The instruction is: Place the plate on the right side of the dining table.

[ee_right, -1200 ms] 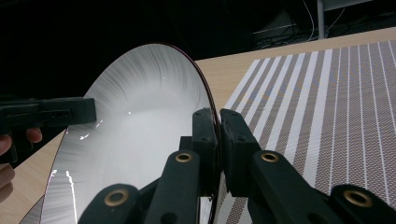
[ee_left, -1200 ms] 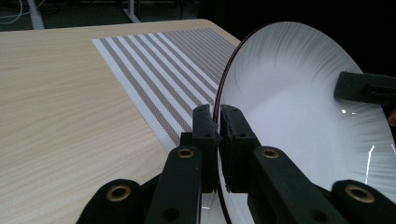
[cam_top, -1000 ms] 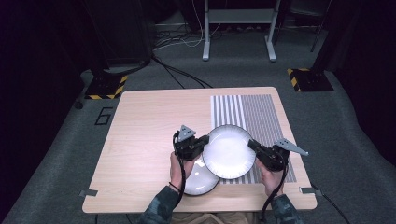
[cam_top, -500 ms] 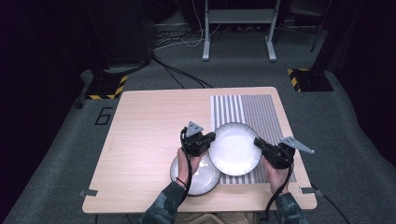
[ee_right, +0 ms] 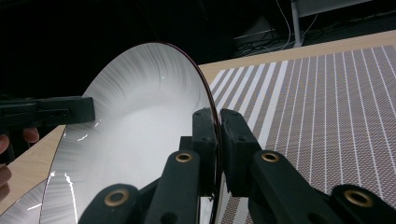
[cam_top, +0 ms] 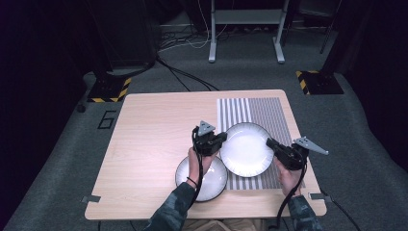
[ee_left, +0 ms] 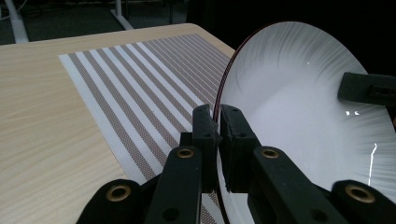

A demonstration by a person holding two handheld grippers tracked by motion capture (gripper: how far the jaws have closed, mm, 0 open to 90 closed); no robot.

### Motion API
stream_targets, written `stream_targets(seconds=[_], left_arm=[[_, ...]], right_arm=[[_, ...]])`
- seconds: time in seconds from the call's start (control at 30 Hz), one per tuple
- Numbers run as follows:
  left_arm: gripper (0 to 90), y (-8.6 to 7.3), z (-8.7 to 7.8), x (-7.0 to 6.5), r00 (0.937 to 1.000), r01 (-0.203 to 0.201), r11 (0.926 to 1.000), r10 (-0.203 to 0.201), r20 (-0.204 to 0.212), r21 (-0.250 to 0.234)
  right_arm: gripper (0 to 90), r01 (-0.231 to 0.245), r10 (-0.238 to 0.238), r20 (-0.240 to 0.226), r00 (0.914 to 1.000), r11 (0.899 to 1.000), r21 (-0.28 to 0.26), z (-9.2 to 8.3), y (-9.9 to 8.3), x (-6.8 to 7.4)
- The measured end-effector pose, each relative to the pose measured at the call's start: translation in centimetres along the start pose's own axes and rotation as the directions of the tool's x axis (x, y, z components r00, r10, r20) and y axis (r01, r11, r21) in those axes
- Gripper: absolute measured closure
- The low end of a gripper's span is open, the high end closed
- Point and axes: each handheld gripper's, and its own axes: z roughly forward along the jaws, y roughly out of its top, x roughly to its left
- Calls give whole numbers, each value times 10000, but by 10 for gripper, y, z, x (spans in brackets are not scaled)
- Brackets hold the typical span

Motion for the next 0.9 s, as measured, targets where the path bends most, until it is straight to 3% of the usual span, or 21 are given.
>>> stream_targets(seconds=[0.9], left_arm=[[848,12,36,11,9999,65,9995,-61,-138,308]], right_arm=[[851,-344,339,201,9992,9991,244,21,9,-26]])
